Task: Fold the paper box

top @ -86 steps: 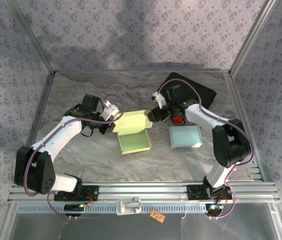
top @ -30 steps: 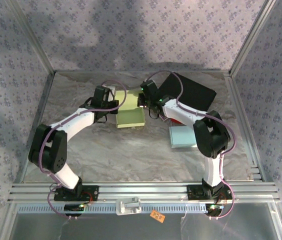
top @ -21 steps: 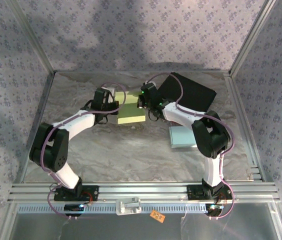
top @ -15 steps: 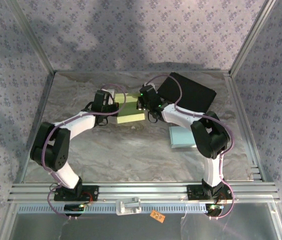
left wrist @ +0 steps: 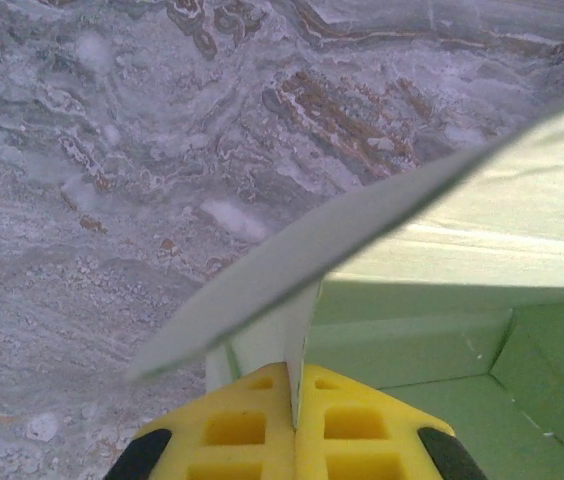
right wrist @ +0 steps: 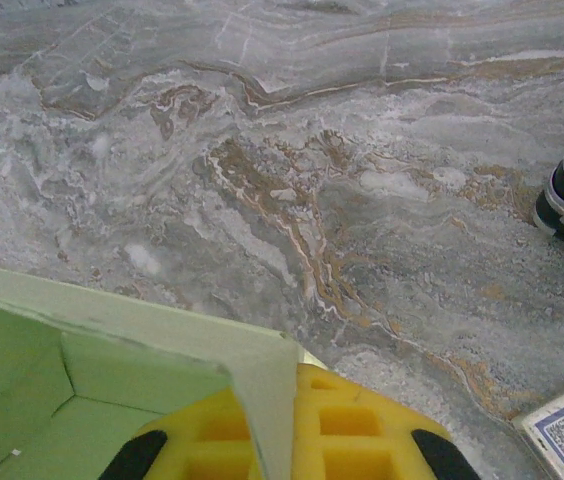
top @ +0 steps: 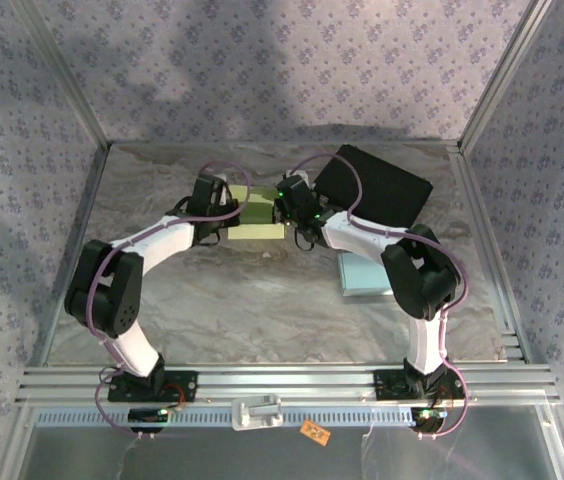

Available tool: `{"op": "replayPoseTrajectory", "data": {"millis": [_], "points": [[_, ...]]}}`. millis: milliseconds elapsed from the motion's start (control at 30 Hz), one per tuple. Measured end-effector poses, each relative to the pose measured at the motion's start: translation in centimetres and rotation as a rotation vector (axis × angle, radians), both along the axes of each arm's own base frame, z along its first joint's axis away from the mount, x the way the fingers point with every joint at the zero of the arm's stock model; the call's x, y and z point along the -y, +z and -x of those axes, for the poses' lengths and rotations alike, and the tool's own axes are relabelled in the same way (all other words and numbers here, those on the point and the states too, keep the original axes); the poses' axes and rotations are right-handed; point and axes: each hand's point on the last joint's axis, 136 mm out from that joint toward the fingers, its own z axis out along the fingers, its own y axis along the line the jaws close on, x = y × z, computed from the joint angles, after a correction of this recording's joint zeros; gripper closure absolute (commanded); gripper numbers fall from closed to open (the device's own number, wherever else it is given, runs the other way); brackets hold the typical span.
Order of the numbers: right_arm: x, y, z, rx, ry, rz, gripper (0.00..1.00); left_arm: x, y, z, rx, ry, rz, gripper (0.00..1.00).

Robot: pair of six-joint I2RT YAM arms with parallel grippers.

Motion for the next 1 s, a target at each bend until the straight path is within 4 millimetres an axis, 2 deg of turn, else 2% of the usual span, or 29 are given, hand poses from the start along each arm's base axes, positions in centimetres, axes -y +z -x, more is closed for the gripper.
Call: {"op": "replayPoseTrajectory", "data": {"millis": [233, 267, 467, 600, 667, 867, 1000], "points": [[0.2, -0.2, 0.2, -0.01, 0.003, 0.012, 1.0, 0.1, -1.0, 0.6, 0.021, 0.001, -0.012, 1.0], [0.2, -0.1, 0.3, -0.012, 0.004, 0.013, 0.97, 0.0, -1.0, 0.7, 0.028, 0.001, -0.014, 1.0], [-0.1, 0.3, 1.2, -0.067, 0.02, 0.002, 0.72, 0.1, -1.0, 0.9, 0.052, -0.001, -0.02, 1.0], [-0.5, 1.2, 3.0, -0.13, 0.026, -0.048, 0.51, 0.4, -1.1, 1.0, 0.056, -0.01, -0.018, 1.0], [-0.5, 2.1, 4.1, -0.158, 0.02, -0.083, 0.45, 0.8, -1.1, 1.2, 0.055, -0.02, -0.016, 1.0], [-0.1, 5.1, 6.3, -0.222, -0.015, -0.206, 0.41, 1.2, -1.1, 1.4, 0.056, -0.03, -0.016, 1.0], [0.5, 5.4, 7.4, -0.308, -0.072, -0.274, 0.41, 1.3, -1.0, 1.4, 0.057, -0.03, -0.016, 1.0]]}}
